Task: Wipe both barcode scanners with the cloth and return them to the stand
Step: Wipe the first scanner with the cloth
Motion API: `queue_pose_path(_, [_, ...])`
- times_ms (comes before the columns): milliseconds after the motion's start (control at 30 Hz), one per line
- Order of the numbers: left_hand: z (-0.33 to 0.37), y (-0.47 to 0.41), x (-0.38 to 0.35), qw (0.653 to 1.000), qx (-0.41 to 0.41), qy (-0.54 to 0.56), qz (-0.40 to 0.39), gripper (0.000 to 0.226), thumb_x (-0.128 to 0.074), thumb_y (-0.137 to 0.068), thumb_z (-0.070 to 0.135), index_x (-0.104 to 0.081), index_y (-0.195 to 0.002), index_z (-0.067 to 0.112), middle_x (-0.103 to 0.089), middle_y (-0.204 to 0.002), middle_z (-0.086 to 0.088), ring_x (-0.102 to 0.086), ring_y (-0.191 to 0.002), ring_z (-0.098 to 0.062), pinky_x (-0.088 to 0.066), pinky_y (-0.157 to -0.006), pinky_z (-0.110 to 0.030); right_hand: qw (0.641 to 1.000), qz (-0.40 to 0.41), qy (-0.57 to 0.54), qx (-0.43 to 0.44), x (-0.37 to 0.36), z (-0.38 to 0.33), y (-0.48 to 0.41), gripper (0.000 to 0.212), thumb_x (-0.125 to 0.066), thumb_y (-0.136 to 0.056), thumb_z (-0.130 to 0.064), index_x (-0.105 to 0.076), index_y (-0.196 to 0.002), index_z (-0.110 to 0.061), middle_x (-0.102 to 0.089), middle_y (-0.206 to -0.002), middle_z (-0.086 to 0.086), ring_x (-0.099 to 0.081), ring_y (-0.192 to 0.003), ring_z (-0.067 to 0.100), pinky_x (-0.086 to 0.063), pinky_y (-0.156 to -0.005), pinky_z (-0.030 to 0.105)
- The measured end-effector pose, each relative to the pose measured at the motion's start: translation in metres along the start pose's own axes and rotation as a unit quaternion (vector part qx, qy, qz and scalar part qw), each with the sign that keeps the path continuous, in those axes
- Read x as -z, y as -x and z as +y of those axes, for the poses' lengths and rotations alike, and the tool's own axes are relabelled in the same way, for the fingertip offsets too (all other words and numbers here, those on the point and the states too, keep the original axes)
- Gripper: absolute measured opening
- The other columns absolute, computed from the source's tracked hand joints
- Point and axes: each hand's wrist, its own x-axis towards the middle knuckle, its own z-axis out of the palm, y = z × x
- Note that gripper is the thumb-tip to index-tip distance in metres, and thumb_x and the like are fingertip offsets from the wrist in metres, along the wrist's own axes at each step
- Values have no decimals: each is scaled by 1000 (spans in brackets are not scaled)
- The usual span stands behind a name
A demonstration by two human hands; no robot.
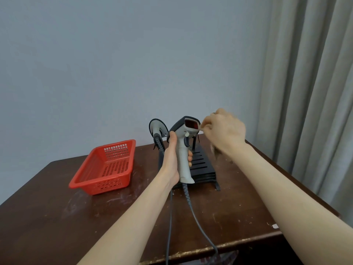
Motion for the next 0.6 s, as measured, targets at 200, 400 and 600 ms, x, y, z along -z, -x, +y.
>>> queue_pose_path(200, [-1,0,1,1000,11,28,-9,70,-44,-71,77,-63,-73,10,-51,-56,-4,-47,-44,-13,-41,-42,-21,992,75,-98,-33,1,2,0,18,-53,-89,-26,-70,-97,-22,-62,-98,1,-59,-84,25,-32,-66,27])
queue_pose_path(400, [-4,1,-3,1000,18,10,-12,70,-43,-74,79,-61,-77,11,-52,-56,-4,-48,-44,-13,-42,-42,-21,989,25,-144,-32,-13,-6,0,21,-54,-90,-20,-74,-97,-19,-58,-86,-3,-56,-84,17,-33,-66,25])
queue_pose_path(600, [-3,1,-6,1000,11,-1,-17,72,-48,-64,80,-63,-73,10,-53,-57,-4,-49,-45,-14,-42,-42,-23,961,8,-276,-35,-15,-20,-6,22,-56,-90,-16,-74,-101,-22,-60,-96,-7,-59,-102,12,-48,-87,29])
